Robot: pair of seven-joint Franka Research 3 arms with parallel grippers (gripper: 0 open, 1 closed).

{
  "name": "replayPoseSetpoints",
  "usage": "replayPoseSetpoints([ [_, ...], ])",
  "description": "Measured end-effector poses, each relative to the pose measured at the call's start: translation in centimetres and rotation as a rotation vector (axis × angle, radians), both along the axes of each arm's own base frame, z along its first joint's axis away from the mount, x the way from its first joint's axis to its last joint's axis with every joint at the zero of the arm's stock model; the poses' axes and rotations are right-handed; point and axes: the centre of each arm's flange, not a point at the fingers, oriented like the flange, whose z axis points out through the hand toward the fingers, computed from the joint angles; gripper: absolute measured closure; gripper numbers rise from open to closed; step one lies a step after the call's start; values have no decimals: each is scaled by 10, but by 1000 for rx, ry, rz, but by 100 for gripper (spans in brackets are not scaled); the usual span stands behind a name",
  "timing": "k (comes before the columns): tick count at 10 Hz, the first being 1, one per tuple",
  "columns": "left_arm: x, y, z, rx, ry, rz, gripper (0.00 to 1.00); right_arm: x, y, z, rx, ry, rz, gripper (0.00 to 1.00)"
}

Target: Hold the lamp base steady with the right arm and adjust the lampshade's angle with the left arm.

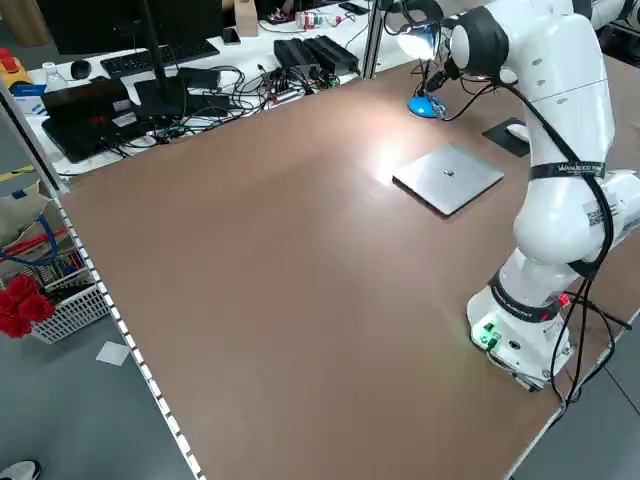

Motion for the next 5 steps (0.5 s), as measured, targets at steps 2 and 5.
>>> replayPoseSetpoints([
  [2, 0, -2, 1, -7, 50, 56, 42, 0, 0, 0, 0, 0, 0, 84],
  [5, 0, -2, 1, -14, 102, 109, 42, 0, 0, 0, 0, -1, 0, 84],
])
